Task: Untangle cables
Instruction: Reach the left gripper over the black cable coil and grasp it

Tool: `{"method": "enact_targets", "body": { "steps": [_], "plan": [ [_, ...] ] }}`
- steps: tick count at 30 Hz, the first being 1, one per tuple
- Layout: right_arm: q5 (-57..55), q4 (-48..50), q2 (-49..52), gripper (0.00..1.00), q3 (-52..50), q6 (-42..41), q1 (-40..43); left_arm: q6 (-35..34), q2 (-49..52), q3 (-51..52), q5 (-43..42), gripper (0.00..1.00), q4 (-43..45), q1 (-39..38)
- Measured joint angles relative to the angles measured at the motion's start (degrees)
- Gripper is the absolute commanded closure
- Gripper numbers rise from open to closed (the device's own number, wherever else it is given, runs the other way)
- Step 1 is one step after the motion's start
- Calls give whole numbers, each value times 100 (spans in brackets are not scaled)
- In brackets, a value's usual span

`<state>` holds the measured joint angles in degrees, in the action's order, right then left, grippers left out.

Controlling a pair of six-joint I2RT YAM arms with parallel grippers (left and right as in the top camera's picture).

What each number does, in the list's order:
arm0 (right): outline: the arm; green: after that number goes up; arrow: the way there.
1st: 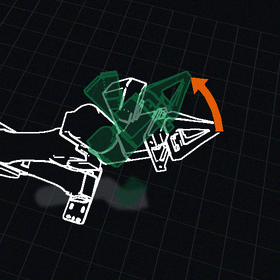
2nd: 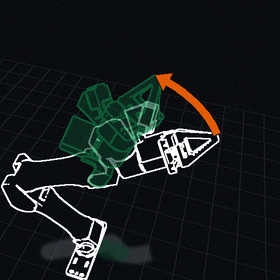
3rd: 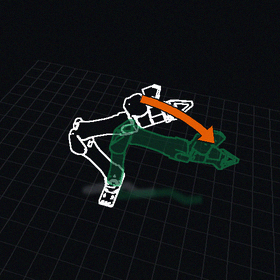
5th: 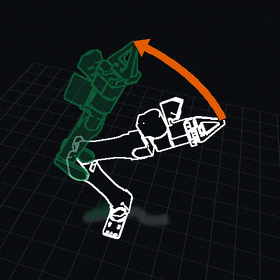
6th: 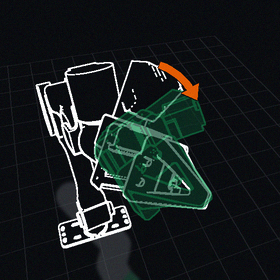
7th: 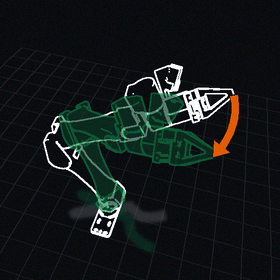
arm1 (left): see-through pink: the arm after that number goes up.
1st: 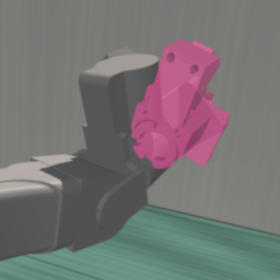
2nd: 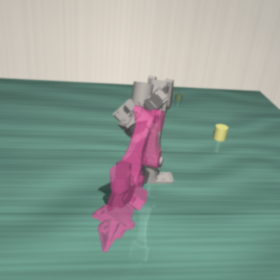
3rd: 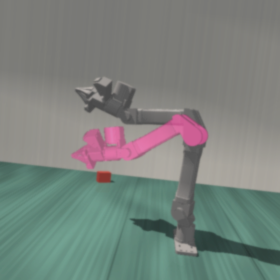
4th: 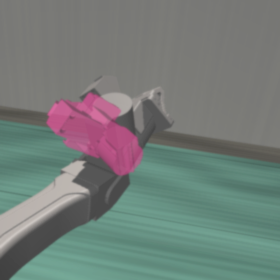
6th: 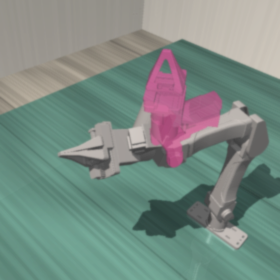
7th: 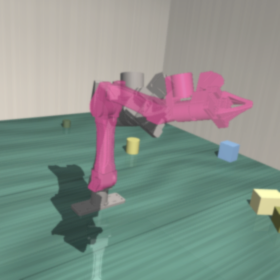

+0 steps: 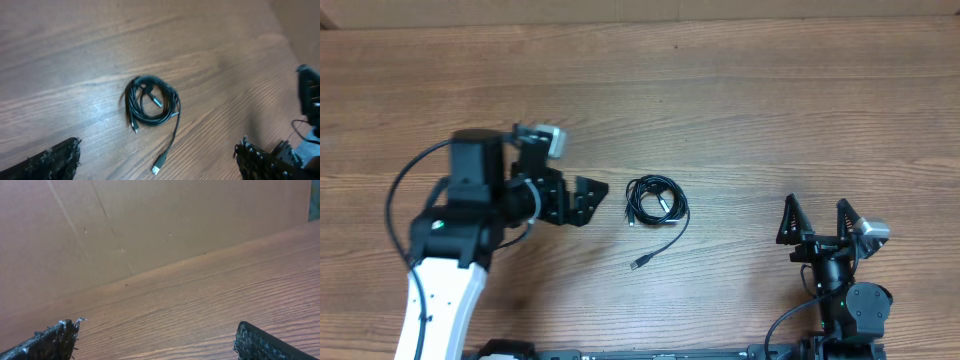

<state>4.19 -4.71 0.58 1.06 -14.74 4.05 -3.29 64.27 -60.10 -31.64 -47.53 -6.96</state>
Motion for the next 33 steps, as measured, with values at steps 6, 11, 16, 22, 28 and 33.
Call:
{"method": "enact_targets", "body": {
  "steps": [6,11,16,22,28,33],
  "plan": [
    [0,-2,0,0,0,-2,0,-549,535,-2,1493,2,511,-1222],
    [0,0,0,0,0,0,-2,-874,1198,-7,2594,7,861,-2004],
    [2,0,0,0,0,-2,0,-986,1971,-7,3016,9,1207,-2339],
    [2,2,0,0,0,-2,0,-1029,2743,-7,3106,17,1676,-2356],
    [0,0,0,0,0,0,0,-1032,3375,-7,2990,20,1867,-2356],
    [0,-4,0,0,0,-2,0,-1036,3746,-7,2739,27,2037,-2356]
  ]
}}
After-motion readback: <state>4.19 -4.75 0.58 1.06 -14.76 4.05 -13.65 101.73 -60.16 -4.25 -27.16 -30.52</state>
